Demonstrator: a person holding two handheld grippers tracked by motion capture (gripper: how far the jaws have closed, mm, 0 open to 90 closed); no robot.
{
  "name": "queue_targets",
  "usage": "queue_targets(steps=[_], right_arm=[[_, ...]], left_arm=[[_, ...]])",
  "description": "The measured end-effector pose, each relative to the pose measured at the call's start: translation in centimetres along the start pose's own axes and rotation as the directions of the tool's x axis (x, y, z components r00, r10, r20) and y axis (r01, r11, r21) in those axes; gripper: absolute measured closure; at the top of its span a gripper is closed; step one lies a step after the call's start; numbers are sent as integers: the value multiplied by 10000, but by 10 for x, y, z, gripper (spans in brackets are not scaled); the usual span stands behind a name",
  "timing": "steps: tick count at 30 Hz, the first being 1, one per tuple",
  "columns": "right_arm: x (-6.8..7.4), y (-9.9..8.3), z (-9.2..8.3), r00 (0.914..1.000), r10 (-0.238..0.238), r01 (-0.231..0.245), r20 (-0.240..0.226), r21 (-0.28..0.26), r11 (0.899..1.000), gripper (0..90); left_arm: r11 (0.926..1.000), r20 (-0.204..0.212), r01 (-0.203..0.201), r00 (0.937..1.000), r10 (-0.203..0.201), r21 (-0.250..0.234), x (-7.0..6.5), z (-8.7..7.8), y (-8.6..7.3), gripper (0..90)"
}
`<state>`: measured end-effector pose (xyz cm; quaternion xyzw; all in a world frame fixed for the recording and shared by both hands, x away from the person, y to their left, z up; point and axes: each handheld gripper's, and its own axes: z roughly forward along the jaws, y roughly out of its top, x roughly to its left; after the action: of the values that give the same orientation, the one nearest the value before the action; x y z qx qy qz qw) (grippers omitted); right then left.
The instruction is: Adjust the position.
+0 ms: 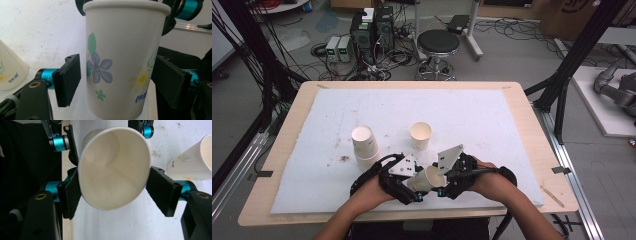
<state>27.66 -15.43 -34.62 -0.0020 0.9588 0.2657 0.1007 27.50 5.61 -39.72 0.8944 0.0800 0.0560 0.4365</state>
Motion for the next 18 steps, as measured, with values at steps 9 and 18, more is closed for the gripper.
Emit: queue_targets(steps=[9, 18], right_arm=[[1, 4, 2, 9998, -185, 186, -59, 240, 9995, 311], [-2, -3, 3, 9987, 380, -397, -334, -523, 9978, 251]], left_arm=[[9999, 249, -11, 9997, 7, 154, 0, 3, 0, 339], [9991, 465, 298, 9985, -284, -299, 0, 4, -5, 321]])
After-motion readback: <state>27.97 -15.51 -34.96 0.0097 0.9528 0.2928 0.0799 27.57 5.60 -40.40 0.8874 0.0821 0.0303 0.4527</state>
